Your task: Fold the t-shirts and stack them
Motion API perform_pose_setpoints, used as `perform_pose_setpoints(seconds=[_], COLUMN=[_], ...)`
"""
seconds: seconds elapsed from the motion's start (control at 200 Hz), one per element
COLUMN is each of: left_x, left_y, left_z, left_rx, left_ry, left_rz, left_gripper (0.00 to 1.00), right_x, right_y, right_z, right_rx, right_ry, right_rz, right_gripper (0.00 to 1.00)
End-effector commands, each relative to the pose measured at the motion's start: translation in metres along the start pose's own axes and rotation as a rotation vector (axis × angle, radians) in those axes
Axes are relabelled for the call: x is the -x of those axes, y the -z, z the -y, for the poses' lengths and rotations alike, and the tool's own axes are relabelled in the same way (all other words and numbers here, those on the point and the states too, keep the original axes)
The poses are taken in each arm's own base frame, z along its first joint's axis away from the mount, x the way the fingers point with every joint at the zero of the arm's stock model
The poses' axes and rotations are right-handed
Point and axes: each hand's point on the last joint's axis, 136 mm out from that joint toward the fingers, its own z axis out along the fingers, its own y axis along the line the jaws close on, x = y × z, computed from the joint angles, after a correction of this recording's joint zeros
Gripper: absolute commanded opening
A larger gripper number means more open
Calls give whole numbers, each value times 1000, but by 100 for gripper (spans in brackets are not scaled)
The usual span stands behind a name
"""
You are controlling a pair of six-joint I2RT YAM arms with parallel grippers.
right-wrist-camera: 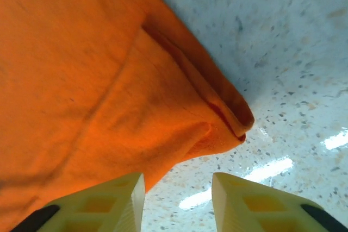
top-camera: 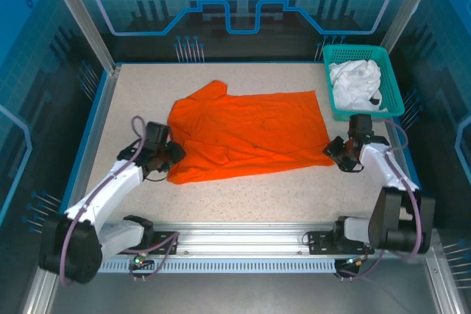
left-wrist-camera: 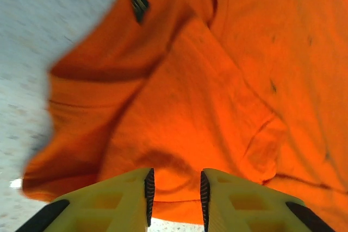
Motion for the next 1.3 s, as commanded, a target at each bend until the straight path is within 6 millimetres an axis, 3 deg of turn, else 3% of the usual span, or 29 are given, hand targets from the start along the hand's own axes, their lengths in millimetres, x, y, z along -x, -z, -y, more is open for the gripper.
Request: perform_pose_setpoints(seconds=[0.0, 0.13, 0.26, 0.385, 0.49, 0.615, 0.805, 1.015, 1.126, 1.221, 1.291], left_x=[-14, -30, -28, -23, -19, -10, -1, 15, 26, 26, 16], left_y=[-23, -53, -66, -62, -55, -42, -27, -12, 6, 17, 17], left_z=[17, 13, -28, -68, -76, -92, -114, -102, -72, -42, -20], left_rx=[-63, -26, 167, 326, 342, 404, 388, 332, 213, 125, 82], left_ry=[-6, -10, -13, 23, 43, 55, 130, 129, 112, 69, 18], left_rz=[-40, -82, -36, 14, 46, 70, 87, 106, 133, 122, 86], left_gripper=[29, 29, 29, 28, 29, 29, 30, 33, 36, 37, 37], right_x=[-2, 3, 7, 9, 12, 13, 8, 2, 7, 4, -5], right_y=[-10, -22, -29, -40, -45, -50, -43, -23, -2, 11, 15], right_z=[-11, -4, 6, 18, 28, 33, 36, 37, 29, 5, -16], right_rx=[-13, -65, -95, -103, -97, -75, -66, -60, -52, -43, -40], right_ry=[71, 59, 9, -48, -98, -150, -166, -164, -116, 7, 99], right_rz=[-44, -52, -27, -62, -65, -88, -72, -25, 44, 82, 87], right_gripper=[35, 35, 46, 51, 58, 59, 64, 70, 72, 74, 72])
